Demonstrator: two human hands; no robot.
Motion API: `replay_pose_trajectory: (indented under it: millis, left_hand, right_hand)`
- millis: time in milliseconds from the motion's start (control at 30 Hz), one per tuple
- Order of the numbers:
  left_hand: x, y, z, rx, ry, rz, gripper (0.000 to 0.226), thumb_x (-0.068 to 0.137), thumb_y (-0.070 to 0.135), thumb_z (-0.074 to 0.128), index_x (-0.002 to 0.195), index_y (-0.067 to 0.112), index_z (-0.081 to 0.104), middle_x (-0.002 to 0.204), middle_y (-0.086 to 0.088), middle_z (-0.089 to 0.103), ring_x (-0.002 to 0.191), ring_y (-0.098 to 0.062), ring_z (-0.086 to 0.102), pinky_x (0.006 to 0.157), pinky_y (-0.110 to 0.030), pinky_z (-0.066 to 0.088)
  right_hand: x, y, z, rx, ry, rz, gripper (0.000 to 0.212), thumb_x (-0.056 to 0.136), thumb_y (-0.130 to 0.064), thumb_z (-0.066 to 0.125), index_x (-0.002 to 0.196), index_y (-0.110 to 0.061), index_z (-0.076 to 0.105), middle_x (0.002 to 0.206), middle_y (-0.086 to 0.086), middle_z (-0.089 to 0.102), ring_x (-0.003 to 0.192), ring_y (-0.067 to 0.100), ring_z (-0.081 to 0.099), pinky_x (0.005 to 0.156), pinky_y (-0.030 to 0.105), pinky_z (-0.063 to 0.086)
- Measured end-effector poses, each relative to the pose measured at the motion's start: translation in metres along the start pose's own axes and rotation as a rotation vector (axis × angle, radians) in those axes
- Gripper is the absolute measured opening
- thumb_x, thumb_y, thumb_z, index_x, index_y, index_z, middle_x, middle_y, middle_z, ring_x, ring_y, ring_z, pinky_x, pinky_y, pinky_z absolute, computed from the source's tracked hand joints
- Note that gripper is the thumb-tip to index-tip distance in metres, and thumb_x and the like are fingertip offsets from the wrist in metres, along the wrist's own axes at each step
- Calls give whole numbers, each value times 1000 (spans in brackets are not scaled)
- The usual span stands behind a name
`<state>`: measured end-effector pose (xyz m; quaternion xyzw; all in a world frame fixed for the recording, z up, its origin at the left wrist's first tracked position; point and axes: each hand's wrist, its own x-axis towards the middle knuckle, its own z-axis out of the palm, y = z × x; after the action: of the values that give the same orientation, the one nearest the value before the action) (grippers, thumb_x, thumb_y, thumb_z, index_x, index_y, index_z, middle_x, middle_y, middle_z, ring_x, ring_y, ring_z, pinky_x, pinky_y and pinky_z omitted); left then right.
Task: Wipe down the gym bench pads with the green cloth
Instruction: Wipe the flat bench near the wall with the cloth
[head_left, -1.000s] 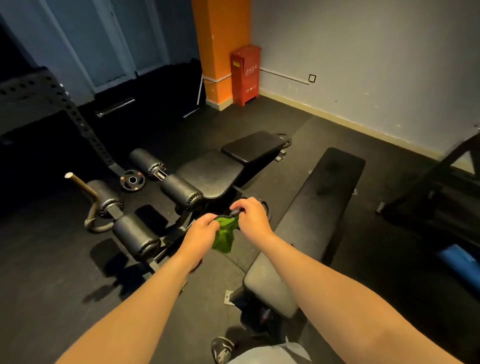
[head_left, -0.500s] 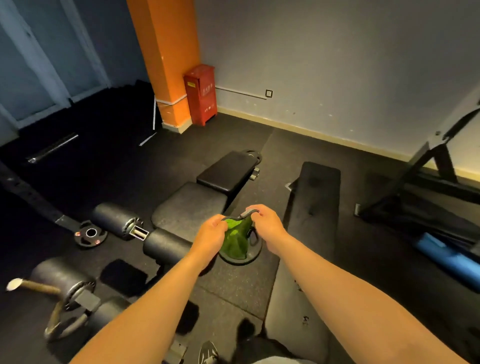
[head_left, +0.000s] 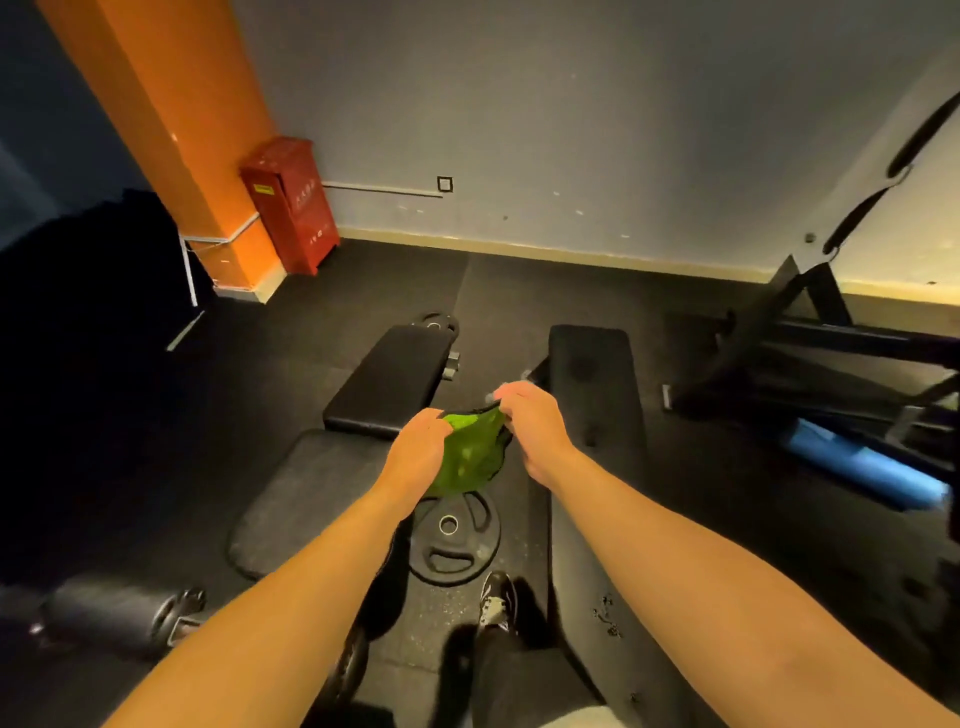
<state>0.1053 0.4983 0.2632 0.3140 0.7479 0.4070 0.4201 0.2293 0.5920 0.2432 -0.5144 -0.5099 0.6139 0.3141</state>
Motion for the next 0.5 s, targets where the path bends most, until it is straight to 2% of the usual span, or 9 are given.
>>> replay_pose_trajectory:
  millis: [133,200,233,267,300,333,367,433,500]
  left_hand:
    - [85,30,17,-39,-44,32,19,98,15,44,91,15,61,92,-6,62,88,-21,58,74,-34,43]
    - [130,56,30,-76,-92,27,20,98,13,45,91,18,63,89,-2,64,86,-17,59,72,-30,45]
    - [146,67,36,-97,-112,19,19,98,13,46,99,18,65,94,0,66,88,-13,60,74,-27,47]
    - [164,74,43,-117,-124,5,24,96,17,49,113,18,65,107,-2,68,96,-12,62,83,-28,50]
    - [181,85,49,-136,-140,-11,37,94,22,51,129,19,61,124,-4,66,108,-15,62,96,-33,51]
    - [198,95,56,-146,-156,-18,48,92,25,51,140,21,54,137,-4,59,119,-19,58,105,-37,47]
    - [215,107,64,-146,-169,-13,49,95,25,49,143,20,51,141,-2,54,125,-20,54,108,-37,43]
    - [230,128,72,-133,-161,24,39,100,21,45,138,19,55,134,-1,56,118,-17,53,97,-31,43]
    - [252,148,87,-142,-192,77,27,101,19,42,120,15,62,116,-3,62,100,-12,56,80,-27,42]
  right_hand:
    - [73,-31,-5,113,35,-7,25,81,3,45,75,-13,62,80,-2,59,73,14,51,62,23,42]
    - [118,-48,-13,153,58,-8,25,81,-1,44,75,-16,63,80,-2,59,73,14,51,62,24,41]
    - [136,-55,-18,149,68,-13,27,81,-3,44,75,-19,65,83,-1,60,77,16,52,66,27,41]
    - [152,-62,-23,133,72,-20,29,81,-3,43,76,-19,66,86,0,61,81,18,54,69,29,41]
    - [170,-70,-28,121,71,-35,30,82,-2,43,77,-19,67,90,1,63,85,20,55,73,32,43]
    - [187,-79,-33,104,76,-47,30,83,0,43,80,-16,69,93,1,64,89,21,58,78,34,45]
    - [204,-87,-41,76,85,-58,31,85,0,43,84,-15,70,96,1,66,94,22,59,84,35,47]
    - [224,-99,-50,-6,86,-70,34,91,-1,42,93,-16,72,106,-1,66,103,20,60,93,36,48]
    - [248,-110,-64,-31,99,-77,40,96,-6,40,99,-28,73,115,-3,63,108,17,58,98,37,49]
